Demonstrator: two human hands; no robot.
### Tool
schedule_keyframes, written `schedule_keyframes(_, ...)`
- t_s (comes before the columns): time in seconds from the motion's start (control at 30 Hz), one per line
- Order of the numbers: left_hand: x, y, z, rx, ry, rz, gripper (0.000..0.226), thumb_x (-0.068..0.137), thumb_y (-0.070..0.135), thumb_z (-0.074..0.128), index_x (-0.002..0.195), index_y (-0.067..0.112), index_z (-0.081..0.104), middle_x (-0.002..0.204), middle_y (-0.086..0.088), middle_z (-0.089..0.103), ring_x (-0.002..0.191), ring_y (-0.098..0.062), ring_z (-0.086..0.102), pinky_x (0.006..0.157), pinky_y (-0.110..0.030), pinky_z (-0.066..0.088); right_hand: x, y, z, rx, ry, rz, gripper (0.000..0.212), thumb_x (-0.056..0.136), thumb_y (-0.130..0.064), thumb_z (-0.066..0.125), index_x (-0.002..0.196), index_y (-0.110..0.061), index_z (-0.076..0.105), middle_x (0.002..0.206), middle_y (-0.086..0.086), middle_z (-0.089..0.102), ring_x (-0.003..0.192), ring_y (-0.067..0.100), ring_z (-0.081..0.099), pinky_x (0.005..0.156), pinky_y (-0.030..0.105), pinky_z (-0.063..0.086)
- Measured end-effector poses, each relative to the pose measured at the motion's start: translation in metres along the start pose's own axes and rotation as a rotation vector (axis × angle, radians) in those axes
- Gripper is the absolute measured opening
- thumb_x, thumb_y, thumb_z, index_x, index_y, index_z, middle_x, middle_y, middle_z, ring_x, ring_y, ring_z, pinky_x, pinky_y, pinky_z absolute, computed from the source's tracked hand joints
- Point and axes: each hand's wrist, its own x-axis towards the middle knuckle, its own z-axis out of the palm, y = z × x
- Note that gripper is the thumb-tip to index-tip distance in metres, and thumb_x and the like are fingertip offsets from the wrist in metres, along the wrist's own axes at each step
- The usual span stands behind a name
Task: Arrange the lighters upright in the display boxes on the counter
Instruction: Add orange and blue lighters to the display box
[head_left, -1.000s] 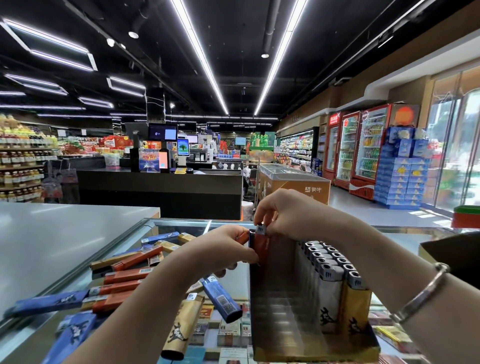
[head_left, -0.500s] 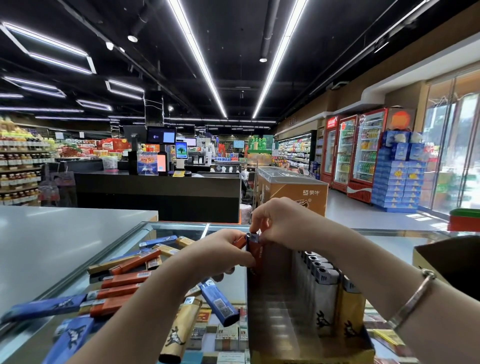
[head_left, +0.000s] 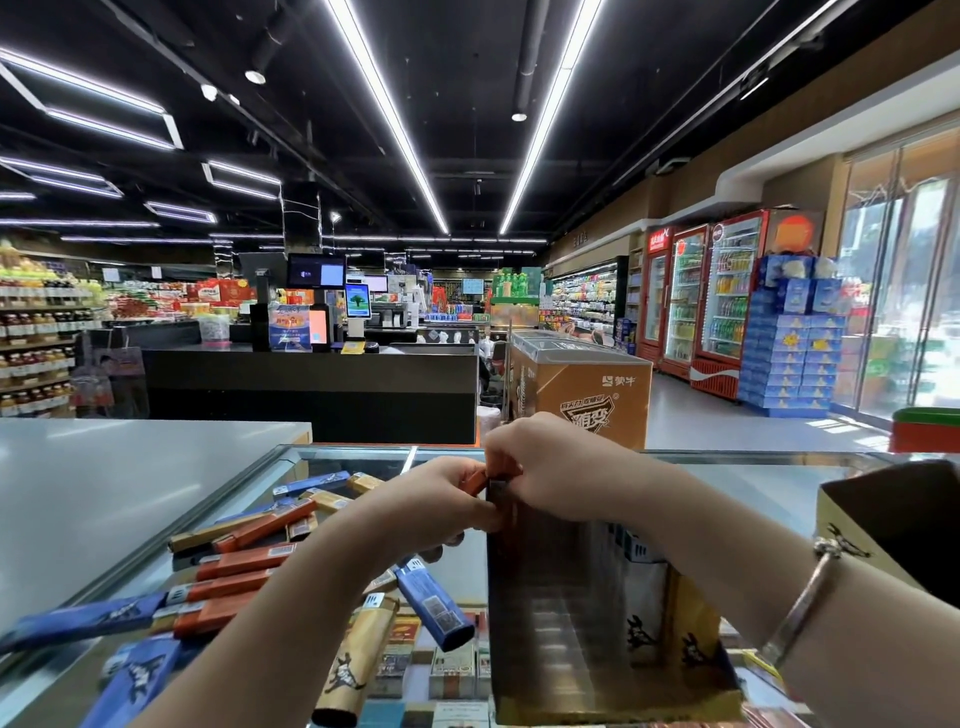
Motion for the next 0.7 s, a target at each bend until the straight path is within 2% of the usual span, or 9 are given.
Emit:
schedule_keyframes(0.07,-0.001,0.001,0.001,0.004,-0.008,-0.001,0.009,0.082,0.01,0.059,0.082,0.019,0.058,0.065,0.001,0.046,0.048,-0.005,0.04,0.042,-0.016,0.034,0.0,-0.001,0.003,-0.026,0.033,0.009,0.021,0.082,0.001,0.052,0.084,-0.019,0.058,0.094,0.006,0.057,0.087,0.023,0.054,0.078,0.041,0.051)
schedule_keyframes(0.2,-0.007,0.002,-0.005,-0.045,0.0,0.018,0.005,0.084,0.013,0.058,0.089,0.015,0.058,0.068,-0.001,0.047,0.052,-0.008,0.041,0.043,-0.019,0.033,0.002,-0.001,0.002,-0.076,0.048,-0.012,0.021,0.083,-0.004,0.057,0.097,-0.015,0.069,0.099,-0.001,0.055,0.091,0.018,0.053,0.081,0.038,0.05)
schedule_keyframes(0.27,-0.007,0.005,-0.01,-0.266,0.132,0.029,0.014,0.087,0.01,0.052,0.1,0.01,0.057,0.062,-0.002,0.05,0.047,-0.009,0.042,0.039,-0.02,0.031,0.0,0.003,0.001,-0.026,0.032,0.017,0.021,0.084,-0.01,0.061,0.102,-0.018,0.069,0.097,-0.002,0.058,0.088,0.016,0.055,0.081,0.036,0.051)
schedule_keyframes(0.33,-0.007,0.009,-0.018,-0.61,0.247,0.036,0.014,0.093,0.007,0.043,0.103,0.007,0.053,0.055,-0.004,0.057,0.049,-0.012,0.047,0.037,-0.02,0.039,-0.004,0.006,-0.002,0.03,0.054,0.042,0.023,0.085,-0.018,0.064,0.108,-0.02,0.066,0.093,-0.001,0.06,0.084,0.014,0.055,0.077,0.03,0.05)
schedule_keyframes(0.4,-0.006,0.012,-0.022,-0.754,0.296,0.056,0.016,0.098,0.019,0.039,0.1,0.008,0.05,0.058,-0.004,0.067,0.068,-0.021,0.057,0.051,-0.03,0.052,-0.008,0.007,-0.004,0.12,0.135,0.039,0.024,0.084,-0.02,0.065,0.107,-0.02,0.066,0.085,-0.001,0.062,0.077,0.012,0.056,0.071,0.025,0.047)
schedule_keyframes(0.47,-0.004,0.011,-0.02,-0.834,0.294,0.052,0.024,0.099,0.029,0.037,0.095,0.008,0.049,0.063,-0.007,0.069,0.079,-0.03,0.058,0.069,-0.041,0.049,-0.012,0.005,-0.004,0.249,0.225,-0.002,0.02,0.081,-0.017,0.067,0.1,-0.021,0.066,0.078,-0.003,0.063,0.069,0.007,0.057,0.064,0.021,0.046)
schedule_keyframes(0.57,-0.002,0.011,-0.016,-0.941,0.256,0.013,0.034,0.097,0.033,0.041,0.093,0.001,0.05,0.062,-0.011,0.063,0.054,-0.022,0.058,0.059,-0.033,0.046,-0.019,-0.003,-0.001,0.397,0.24,-0.089,0.028,0.075,-0.014,0.073,0.095,-0.028,0.059,0.079,-0.006,0.06,0.072,0.007,0.056,0.066,0.02,0.047)
schedule_keyframes(0.63,-0.002,0.01,-0.014,-0.975,0.186,0.021,0.041,0.095,0.035,0.045,0.104,-0.004,0.05,0.076,-0.015,0.06,0.06,-0.018,0.057,0.054,-0.029,0.05,-0.023,-0.006,0.001,0.402,0.225,-0.13,0.033,0.073,-0.015,0.075,0.096,-0.029,0.056,0.084,-0.009,0.059,0.076,0.006,0.056,0.071,0.02,0.049)
schedule_keyframes(0.7,-0.002,0.007,-0.016,-1.005,0.099,0.047,0.042,0.089,0.034,0.05,0.104,-0.006,0.052,0.08,-0.015,0.059,0.065,-0.017,0.059,0.058,-0.027,0.054,-0.025,-0.005,0.001,0.351,0.295,-0.143,0.029,0.075,-0.012,0.073,0.094,-0.027,0.057,0.083,-0.011,0.06,0.077,0.004,0.057,0.071,0.017,0.048)
